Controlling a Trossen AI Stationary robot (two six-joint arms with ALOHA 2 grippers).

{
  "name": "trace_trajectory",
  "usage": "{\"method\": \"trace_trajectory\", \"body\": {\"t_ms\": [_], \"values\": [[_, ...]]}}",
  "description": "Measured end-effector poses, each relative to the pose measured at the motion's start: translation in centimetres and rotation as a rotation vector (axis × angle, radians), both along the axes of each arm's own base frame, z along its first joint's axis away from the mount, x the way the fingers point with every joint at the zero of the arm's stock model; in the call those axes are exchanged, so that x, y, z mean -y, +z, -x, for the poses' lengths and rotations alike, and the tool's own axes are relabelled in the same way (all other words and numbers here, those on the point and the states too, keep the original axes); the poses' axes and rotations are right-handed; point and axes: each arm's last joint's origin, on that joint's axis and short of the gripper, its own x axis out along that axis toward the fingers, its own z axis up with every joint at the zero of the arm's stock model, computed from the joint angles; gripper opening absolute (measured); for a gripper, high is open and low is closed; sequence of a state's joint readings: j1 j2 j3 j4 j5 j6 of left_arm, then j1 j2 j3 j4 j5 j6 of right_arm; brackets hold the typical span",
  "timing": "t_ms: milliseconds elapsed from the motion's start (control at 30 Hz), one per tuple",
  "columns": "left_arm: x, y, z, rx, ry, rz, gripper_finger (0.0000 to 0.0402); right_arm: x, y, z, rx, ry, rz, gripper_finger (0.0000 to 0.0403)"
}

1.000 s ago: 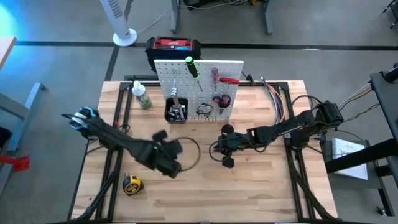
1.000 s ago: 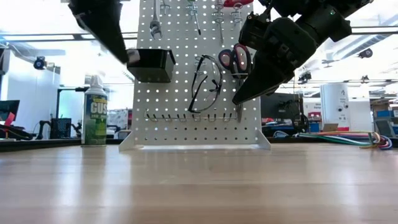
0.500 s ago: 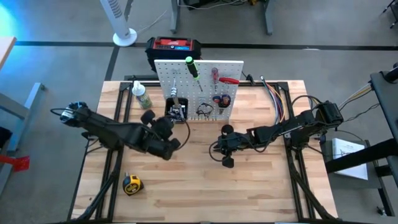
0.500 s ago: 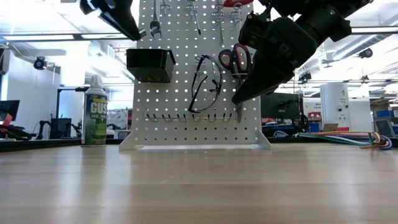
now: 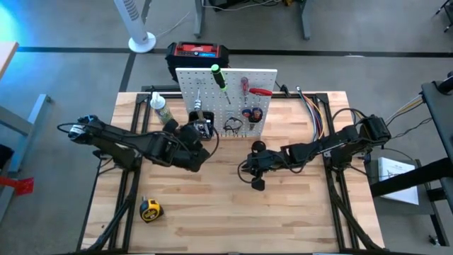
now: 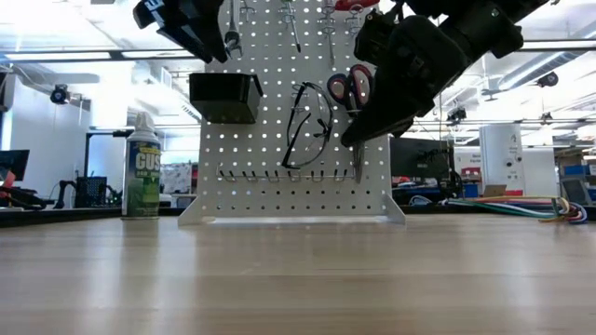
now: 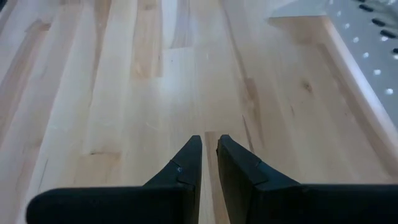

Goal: Hang tools onto peg board
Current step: Put the silver socket into the black bin on the pegboard, then hang the yellow measuring tape on the pegboard

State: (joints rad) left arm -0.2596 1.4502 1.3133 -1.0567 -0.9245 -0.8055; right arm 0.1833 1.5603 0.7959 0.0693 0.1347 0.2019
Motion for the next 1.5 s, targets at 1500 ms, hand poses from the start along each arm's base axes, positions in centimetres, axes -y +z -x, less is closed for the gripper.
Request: {"method": "trace_trajectory", "body": {"t_ms": [1500], "values": [[16.2,-7.3,3.7,0.011,-0.224,0.189,0.0265,7.0,-7.1,8.6,0.046,-0.474,0.038,0.0008]]}}
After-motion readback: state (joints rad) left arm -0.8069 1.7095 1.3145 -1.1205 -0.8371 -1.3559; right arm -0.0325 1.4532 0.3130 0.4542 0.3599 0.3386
